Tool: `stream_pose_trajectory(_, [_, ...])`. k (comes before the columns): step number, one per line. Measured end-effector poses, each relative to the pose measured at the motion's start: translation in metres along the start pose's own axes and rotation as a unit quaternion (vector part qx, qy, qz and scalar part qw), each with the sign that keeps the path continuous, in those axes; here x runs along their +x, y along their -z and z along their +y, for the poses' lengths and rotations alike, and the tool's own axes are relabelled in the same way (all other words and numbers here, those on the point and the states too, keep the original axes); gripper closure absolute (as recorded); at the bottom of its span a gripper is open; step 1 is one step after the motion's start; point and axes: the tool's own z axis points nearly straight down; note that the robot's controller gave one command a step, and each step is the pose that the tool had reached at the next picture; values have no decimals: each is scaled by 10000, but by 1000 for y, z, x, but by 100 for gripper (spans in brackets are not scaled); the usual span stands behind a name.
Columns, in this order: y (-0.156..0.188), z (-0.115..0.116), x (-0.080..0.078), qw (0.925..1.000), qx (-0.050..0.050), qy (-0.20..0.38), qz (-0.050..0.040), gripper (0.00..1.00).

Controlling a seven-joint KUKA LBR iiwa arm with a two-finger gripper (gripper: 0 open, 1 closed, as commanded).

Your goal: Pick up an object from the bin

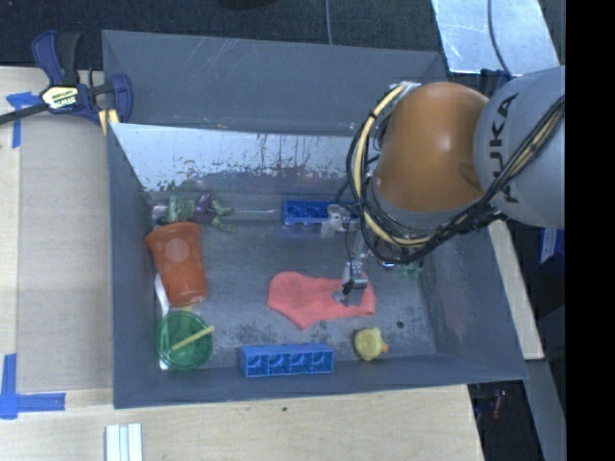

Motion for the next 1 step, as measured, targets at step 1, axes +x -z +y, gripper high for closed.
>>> stream_pose_trajectory(1, [4, 0, -2, 10000, -2, -2, -41, 0])
